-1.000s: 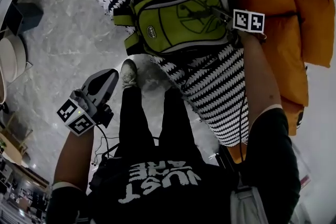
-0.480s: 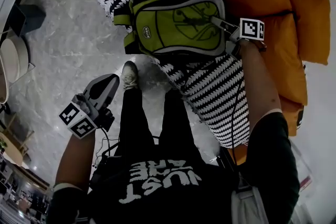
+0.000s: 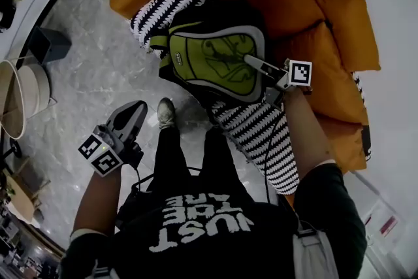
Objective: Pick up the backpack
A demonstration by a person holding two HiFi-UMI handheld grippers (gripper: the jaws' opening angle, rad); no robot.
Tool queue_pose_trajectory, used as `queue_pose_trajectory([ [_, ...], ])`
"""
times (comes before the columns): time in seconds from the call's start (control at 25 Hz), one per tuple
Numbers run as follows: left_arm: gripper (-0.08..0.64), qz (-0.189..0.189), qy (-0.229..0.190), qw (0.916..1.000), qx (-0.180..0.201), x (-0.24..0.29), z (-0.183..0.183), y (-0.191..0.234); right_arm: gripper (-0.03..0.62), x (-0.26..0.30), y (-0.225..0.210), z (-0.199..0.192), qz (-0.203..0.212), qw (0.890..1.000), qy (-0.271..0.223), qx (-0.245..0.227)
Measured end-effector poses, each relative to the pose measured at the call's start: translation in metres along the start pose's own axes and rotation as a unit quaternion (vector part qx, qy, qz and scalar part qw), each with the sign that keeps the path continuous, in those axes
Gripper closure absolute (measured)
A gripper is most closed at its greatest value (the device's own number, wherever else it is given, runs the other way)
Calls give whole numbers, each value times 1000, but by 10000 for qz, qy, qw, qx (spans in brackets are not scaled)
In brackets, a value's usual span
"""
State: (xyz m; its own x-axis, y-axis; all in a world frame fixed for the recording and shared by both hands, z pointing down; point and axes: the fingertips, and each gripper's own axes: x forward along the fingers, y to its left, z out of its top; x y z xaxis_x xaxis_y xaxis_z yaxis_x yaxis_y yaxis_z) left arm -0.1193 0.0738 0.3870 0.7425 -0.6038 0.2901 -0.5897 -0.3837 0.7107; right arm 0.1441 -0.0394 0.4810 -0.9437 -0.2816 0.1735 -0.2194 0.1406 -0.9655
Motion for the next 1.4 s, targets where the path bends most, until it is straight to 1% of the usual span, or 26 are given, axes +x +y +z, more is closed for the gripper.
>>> queue_pose_trajectory([
  [0.12, 549, -71, -84, 9998, 144, -6, 18, -23, 548, -2, 48, 5, 370, 9990, -241, -79],
  [0.24, 549, -129, -179, 9993, 286, -17, 36, -46, 548, -4, 93, 10, 622, 9970, -421, -202],
  [0.4, 549, -254, -473, 9968, 598, -20, 74, -70, 548, -6, 152, 36, 931, 9921, -697, -475],
  [0.6, 549, -352, -774, 9927, 858, -28, 116, -101, 548, -17, 213, 70, 1053, 9867, -975, -767],
  [0.76, 549, -392, -1054, 9876, 1096, -47, 132, -118, 548, -24, 253, 78, 889, 9828, -1138, -1147],
  [0.84, 549, -390, -1204, 9840, 1250, -57, 139, -124, 548, -27, 271, 80, 722, 9790, -1254, -1434],
  [0.92, 549, -397, -1353, 9801, 1394, -62, 157, -132, 548, -30, 296, 92, 520, 9730, -1358, -1790],
  [1.08, 549, -375, -1685, 9713, 1635, -54, 225, -157, 548, -40, 365, 147, 112, 9556, -1491, -2540],
  [1.16, 549, -355, -1855, 9657, 1783, -58, 245, -165, 548, -45, 390, 157, 26, 9454, -1672, -2798],
  [1.28, 549, -277, -2077, 9569, 2011, -66, 263, -175, 549, -56, 421, 163, -82, 9310, -2024, -3036],
  [1.32, 549, -274, -2144, 9537, 2093, -67, 276, -184, 549, -60, 438, 169, -96, 9270, -2110, -3098],
  [1.4, 549, -285, -2287, 9470, 2237, -71, 314, -212, 549, -68, 489, 187, -130, 9194, -2241, -3230],
])
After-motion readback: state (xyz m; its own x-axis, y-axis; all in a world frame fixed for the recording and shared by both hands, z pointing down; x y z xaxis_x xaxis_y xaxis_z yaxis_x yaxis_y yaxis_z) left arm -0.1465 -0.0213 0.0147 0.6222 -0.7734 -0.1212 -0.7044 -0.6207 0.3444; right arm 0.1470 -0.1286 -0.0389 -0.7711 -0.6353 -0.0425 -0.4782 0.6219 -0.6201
